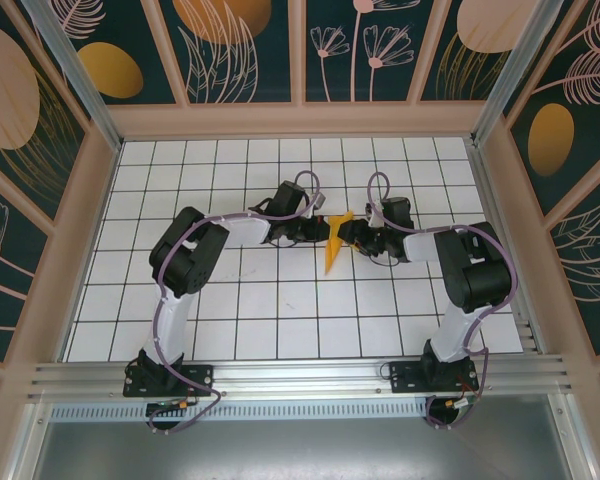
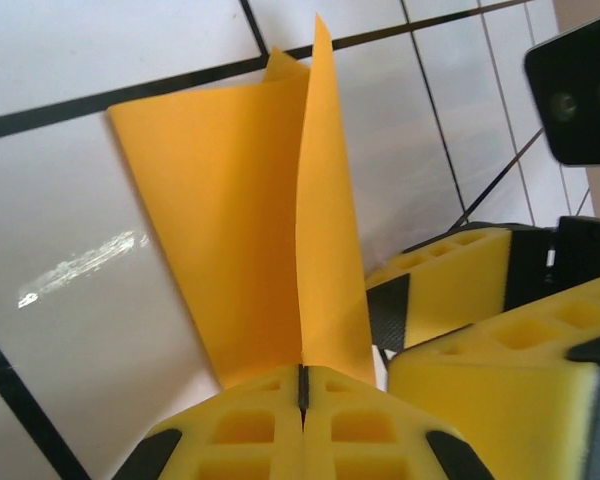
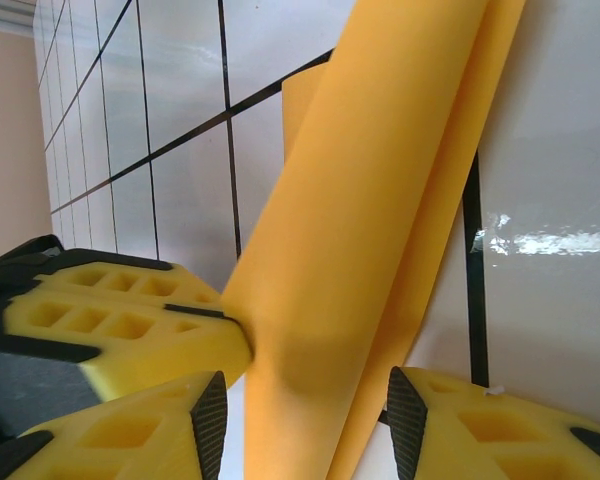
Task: Fold a paper plane with a square sheet of paper (fold left side to right side)
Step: Fold the wing for the fifth time at the center of the table.
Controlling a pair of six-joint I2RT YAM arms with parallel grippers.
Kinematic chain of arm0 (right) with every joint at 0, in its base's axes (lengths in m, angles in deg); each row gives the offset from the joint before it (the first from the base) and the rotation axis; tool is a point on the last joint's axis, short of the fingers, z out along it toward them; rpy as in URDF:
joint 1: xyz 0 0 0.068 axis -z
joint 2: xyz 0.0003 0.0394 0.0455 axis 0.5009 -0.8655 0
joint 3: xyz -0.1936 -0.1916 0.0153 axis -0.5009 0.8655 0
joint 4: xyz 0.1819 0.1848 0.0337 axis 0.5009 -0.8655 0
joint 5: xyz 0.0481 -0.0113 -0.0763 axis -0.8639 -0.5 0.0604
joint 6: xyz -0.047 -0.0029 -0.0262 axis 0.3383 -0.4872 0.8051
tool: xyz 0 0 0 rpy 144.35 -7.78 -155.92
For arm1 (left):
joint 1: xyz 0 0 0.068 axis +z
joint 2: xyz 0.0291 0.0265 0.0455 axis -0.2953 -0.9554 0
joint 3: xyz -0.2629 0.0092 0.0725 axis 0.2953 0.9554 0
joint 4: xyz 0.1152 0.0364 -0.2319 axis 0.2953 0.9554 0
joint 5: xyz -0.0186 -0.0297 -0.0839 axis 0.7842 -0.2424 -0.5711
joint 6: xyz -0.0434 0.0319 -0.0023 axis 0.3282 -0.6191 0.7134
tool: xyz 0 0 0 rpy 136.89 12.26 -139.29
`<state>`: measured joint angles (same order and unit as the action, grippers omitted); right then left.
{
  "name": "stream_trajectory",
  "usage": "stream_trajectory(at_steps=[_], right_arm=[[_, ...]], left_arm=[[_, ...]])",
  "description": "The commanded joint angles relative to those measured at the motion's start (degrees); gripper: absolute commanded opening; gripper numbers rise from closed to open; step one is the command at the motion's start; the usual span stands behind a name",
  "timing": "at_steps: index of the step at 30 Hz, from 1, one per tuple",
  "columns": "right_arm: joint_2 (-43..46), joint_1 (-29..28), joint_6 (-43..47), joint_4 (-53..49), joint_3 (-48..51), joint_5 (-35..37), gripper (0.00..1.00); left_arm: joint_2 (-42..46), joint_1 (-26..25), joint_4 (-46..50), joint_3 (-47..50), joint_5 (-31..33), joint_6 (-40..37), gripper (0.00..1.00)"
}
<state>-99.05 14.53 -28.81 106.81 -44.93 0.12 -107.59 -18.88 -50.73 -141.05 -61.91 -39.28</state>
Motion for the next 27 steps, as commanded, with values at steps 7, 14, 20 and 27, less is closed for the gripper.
stream_trajectory(at_steps=[7, 14, 20, 27], right_arm=[[0.7, 1.1, 2.0, -4.9, 1.2, 3.8, 0.54], [4.7, 2.1, 2.9, -8.4, 1.5, 5.8, 0.56], [7.4, 3.0, 4.3, -10.6, 2.1, 6.7, 0.57], [8.1, 3.6, 3.5, -10.3, 1.6, 5.1, 0.55]], left_arm=[[-1.5, 1.0, 1.1, -1.6, -0.1, -2.7, 0.00], [-3.4, 1.1, 1.3, -2.9, -0.7, -3.6, 0.00], [-5.1, 1.2, 1.6, -4.0, -0.8, -3.8, 0.00], [-6.2, 1.2, 1.9, -4.5, -0.6, -3.8, 0.00]])
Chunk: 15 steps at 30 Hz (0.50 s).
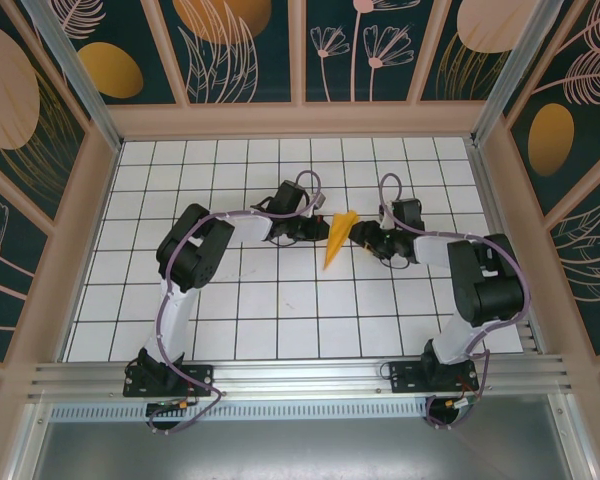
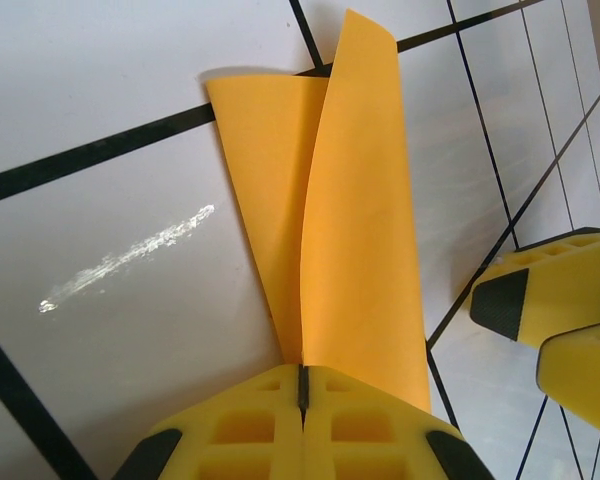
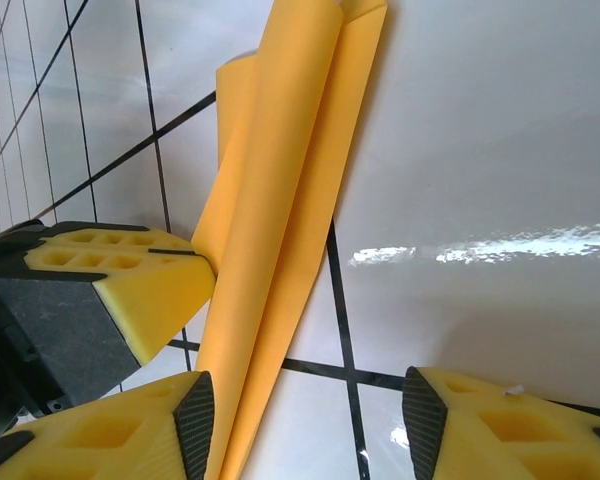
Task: Fold a paper plane with a square sheet of paper (fold left side to right side)
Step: Fold the wing for the fifth time at the center of the table.
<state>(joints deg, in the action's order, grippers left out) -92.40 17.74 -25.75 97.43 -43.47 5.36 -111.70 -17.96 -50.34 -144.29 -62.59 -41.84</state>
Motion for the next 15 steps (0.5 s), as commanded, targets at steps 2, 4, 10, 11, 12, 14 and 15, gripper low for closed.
stream_trajectory(at_steps=[2, 4, 10, 11, 12, 14, 15], right_arm=[[1.1, 0.4, -0.3, -0.3, -0.8, -1.1, 0.53], [0.6, 0.4, -1.1, 0.3, -1.8, -1.7, 0.52], [-2.8, 1.3, -3.0, -1.4, -6.3, 0.9, 0.60], [-3.6, 1.7, -3.8, -1.1, -7.0, 0.8, 0.62], [-4.6, 2.0, -4.3, -1.1, -7.8, 0.3, 0.64], [-6.2, 2.3, -4.7, -1.7, -9.6, -0.3, 0.66], [-6.9, 2.3, -4.8, -1.9, -10.6, -0.5, 0.68]], left_arm=[[-2.2, 0.2, 1.6, -1.3, 0.0, -1.3, 0.00], [-2.2, 0.3, 1.5, -1.3, -0.1, -1.3, 0.00], [-1.6, 0.3, 1.2, -1.0, -1.1, -1.9, 0.00], [-1.5, 0.2, 1.2, -1.0, -1.2, -2.0, 0.00], [-1.4, 0.3, 1.3, -1.0, -1.3, -2.1, 0.00], [-1.3, 0.3, 1.3, -1.0, -1.3, -2.0, 0.00], [-1.3, 0.2, 1.4, -1.0, -1.3, -2.0, 0.00]])
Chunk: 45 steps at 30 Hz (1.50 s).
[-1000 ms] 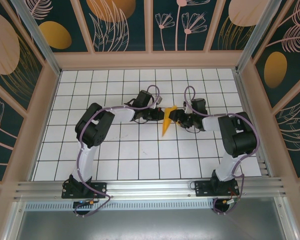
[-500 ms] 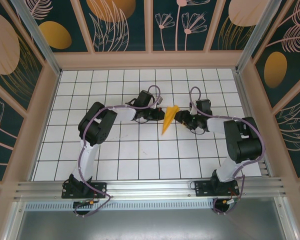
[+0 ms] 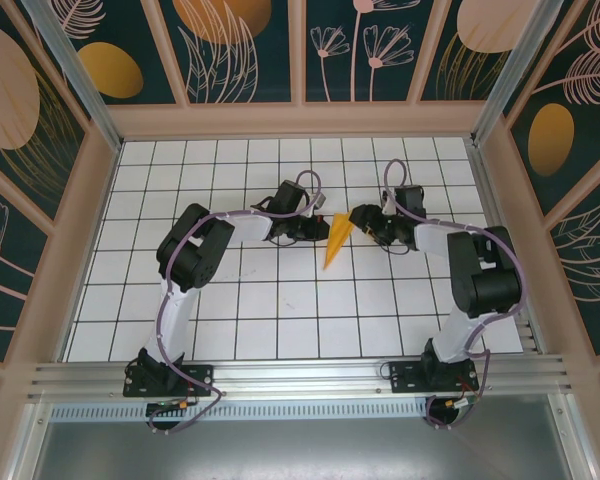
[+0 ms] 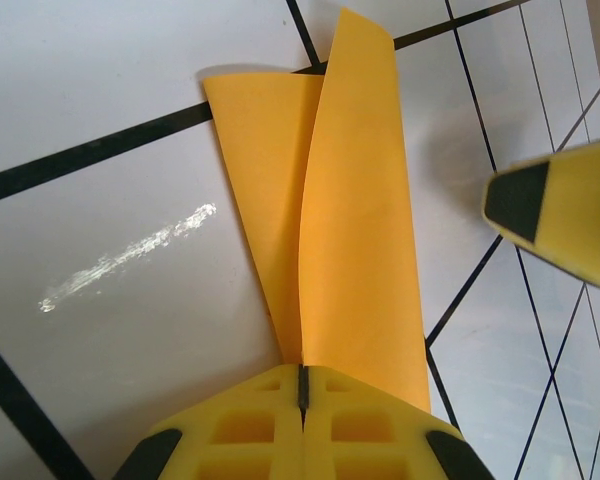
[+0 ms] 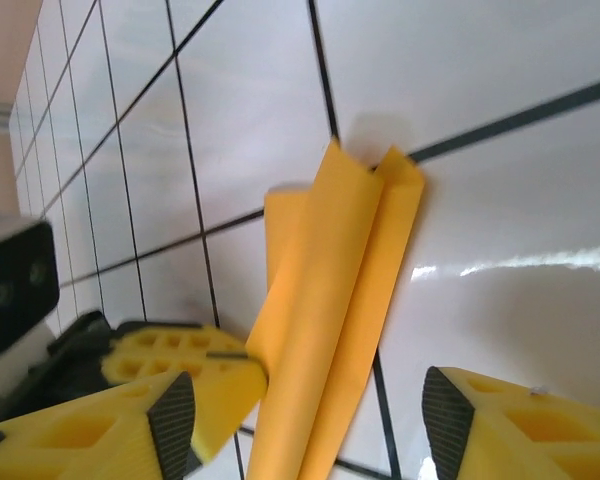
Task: Fold a paper plane with a square sheet of paper (fold left side to right side)
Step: Fold the wing for the fifth time at the center of the table.
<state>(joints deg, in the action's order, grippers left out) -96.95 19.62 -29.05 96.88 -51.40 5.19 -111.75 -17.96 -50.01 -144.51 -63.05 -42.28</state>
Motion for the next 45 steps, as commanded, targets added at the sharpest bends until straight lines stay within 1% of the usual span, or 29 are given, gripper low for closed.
stream_trajectory(at_steps=[1, 8, 20, 29, 33, 45], right_arm=[[-2.9, 0.3, -1.6, -1.3, -3.2, -0.5, 0.69], [-6.0, 0.3, -2.3, -3.2, -7.8, -0.9, 0.76], [-10.6, -0.7, -1.7, -5.7, -14.1, -1.8, 0.76], [-13.3, -1.5, -1.1, -7.9, -15.4, -0.9, 0.76], [-13.8, -1.7, -0.7, -9.5, -15.3, 0.5, 0.76], [-14.1, -1.8, -0.2, -10.0, -15.0, 0.6, 0.76]], left_arm=[[-1.3, 0.2, 1.0, -0.8, -0.9, -1.6, 0.00], [-1.0, 0.3, 1.0, -0.6, -0.9, -1.6, 0.00], [-0.6, 0.3, 0.9, -0.2, -0.8, -1.7, 0.00], [-0.1, 0.2, 1.1, -0.2, -0.9, -2.0, 0.00], [0.4, 0.2, 0.9, -0.3, -1.3, -2.1, 0.00], [1.5, 0.2, 1.1, -1.0, -2.1, -2.6, 0.00]])
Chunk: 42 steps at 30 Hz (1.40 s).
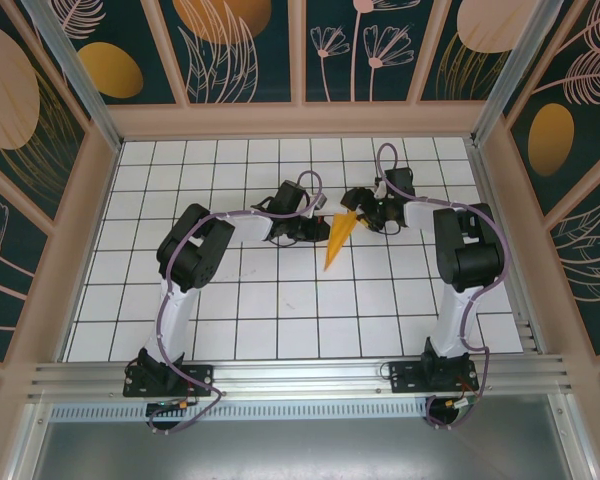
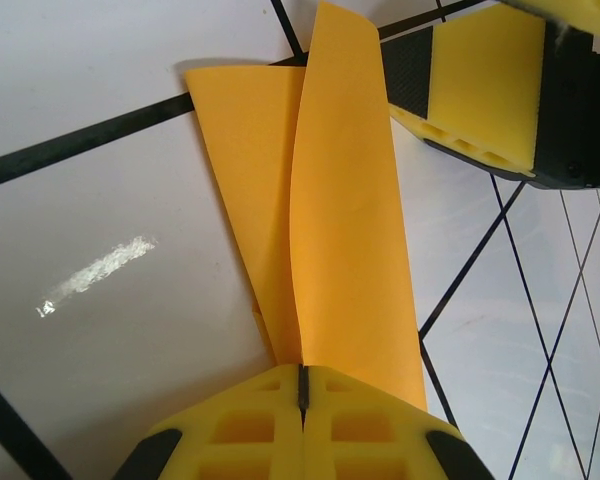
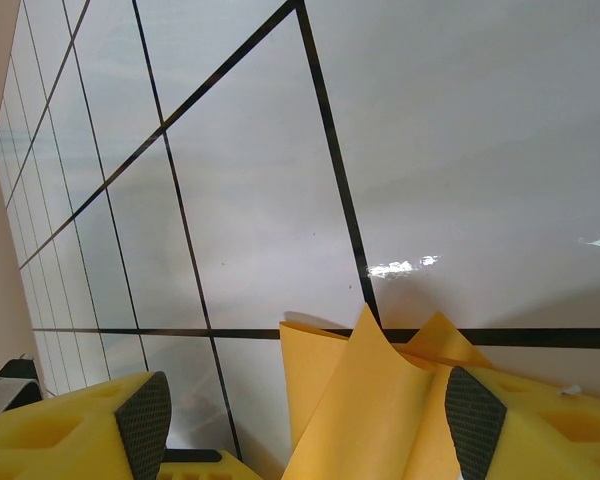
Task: Fold a paper plane with a square sheet of paper (fold left side to right side)
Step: Fold the wing for the fifth time at the center of the table.
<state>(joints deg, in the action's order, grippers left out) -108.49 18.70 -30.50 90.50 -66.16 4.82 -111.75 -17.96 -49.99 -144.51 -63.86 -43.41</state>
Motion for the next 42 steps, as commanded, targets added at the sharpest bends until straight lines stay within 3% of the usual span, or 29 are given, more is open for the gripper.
stream_trajectory(at_steps=[1, 15, 42], right_arm=[[-2.6, -0.9, 1.3, -3.7, -0.3, 1.1, 0.76], [-3.0, -1.0, 1.5, -4.0, -0.2, 0.9, 0.76], [-3.2, -1.3, 2.2, -4.9, -0.8, 1.0, 0.77]], left_arm=[[1.7, 0.2, 1.2, -1.0, -1.2, -1.6, 0.00], [4.2, 0.2, 2.7, -1.7, -0.5, -3.0, 0.00], [-1.2, 0.2, 4.3, -5.1, 0.0, -3.5, 0.00]])
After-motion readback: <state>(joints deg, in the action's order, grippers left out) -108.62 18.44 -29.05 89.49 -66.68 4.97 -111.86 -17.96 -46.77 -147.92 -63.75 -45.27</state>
